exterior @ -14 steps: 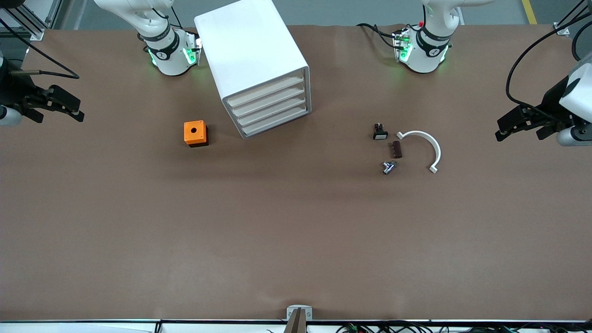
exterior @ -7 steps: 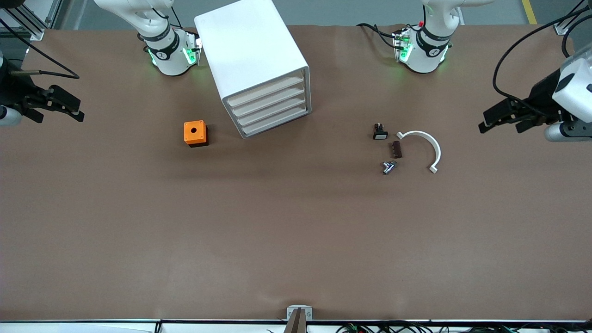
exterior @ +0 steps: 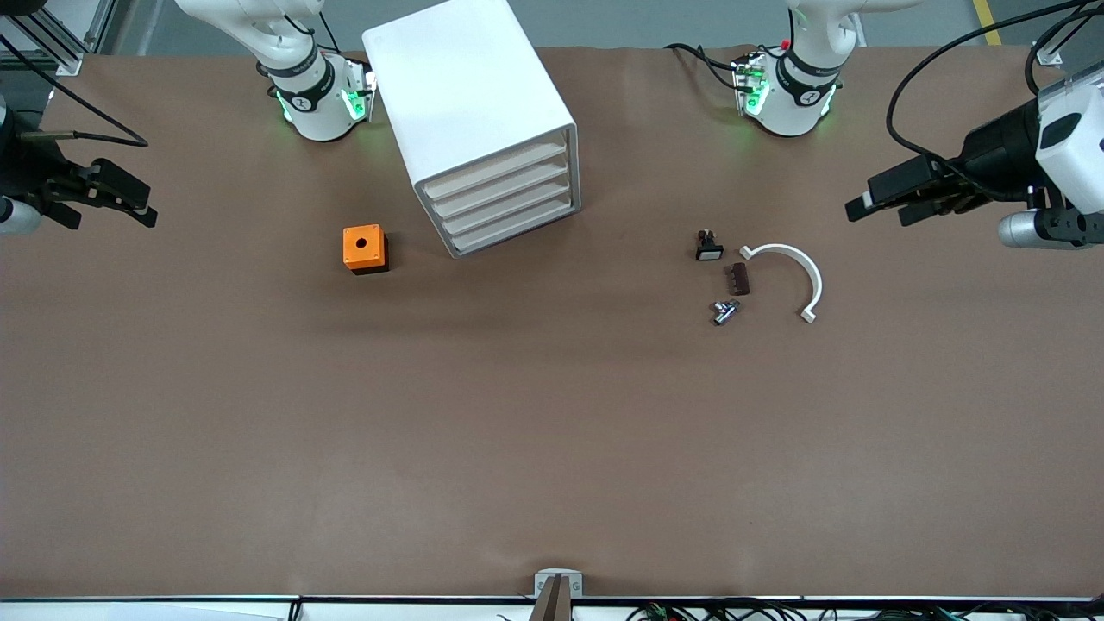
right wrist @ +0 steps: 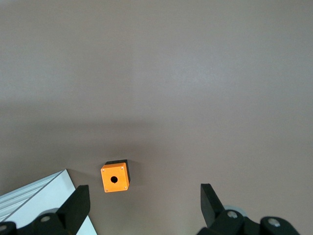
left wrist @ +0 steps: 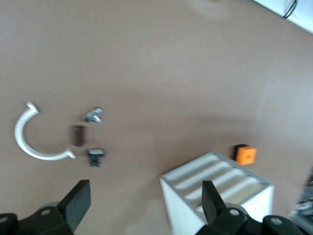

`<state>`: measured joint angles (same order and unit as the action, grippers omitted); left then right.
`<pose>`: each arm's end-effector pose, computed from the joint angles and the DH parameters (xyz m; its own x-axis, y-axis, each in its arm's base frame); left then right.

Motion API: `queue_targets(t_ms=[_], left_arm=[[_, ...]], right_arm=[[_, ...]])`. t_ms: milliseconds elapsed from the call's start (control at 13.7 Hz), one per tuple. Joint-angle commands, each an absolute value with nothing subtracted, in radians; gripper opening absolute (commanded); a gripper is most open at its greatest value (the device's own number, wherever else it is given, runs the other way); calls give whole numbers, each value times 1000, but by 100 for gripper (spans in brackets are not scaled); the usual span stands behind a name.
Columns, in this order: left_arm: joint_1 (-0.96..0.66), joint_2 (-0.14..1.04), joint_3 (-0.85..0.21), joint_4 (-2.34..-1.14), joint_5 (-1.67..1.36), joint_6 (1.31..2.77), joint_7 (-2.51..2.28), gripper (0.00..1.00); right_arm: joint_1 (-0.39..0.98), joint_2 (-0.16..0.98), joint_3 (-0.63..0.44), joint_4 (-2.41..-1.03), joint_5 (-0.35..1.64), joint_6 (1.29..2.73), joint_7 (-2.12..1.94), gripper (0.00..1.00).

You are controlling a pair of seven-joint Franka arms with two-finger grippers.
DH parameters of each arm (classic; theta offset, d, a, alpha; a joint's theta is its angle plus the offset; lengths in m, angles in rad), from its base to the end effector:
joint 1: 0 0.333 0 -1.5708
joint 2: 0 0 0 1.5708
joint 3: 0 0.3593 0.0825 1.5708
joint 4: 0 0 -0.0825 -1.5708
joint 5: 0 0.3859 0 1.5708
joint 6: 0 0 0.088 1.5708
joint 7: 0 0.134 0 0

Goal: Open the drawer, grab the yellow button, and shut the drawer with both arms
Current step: 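Move the left gripper toward the white cabinet's drawer front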

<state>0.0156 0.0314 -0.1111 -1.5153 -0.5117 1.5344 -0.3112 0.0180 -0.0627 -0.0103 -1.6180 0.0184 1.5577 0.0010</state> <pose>0.5545 -0.1194 0.6641 0.9749 0.1573 -0.1578 0.2140 -0.8582 0.4666 0.5327 0.0064 0.6515 1.0000 0.0070 0.0024 0.0070 -0.9998 -0.0191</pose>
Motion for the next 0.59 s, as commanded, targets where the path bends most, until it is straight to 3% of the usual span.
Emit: queue_targets(t_ms=[0, 512], left_arm=[[3, 35, -123, -1502, -641, 1519, -453, 100], [-124, 175, -126, -1479, -983, 1606, -897, 100]], right_arm=[[25, -89, -11, -1641, 11, 1566, 20, 100], [38, -90, -11, -1641, 5, 1566, 18, 100]])
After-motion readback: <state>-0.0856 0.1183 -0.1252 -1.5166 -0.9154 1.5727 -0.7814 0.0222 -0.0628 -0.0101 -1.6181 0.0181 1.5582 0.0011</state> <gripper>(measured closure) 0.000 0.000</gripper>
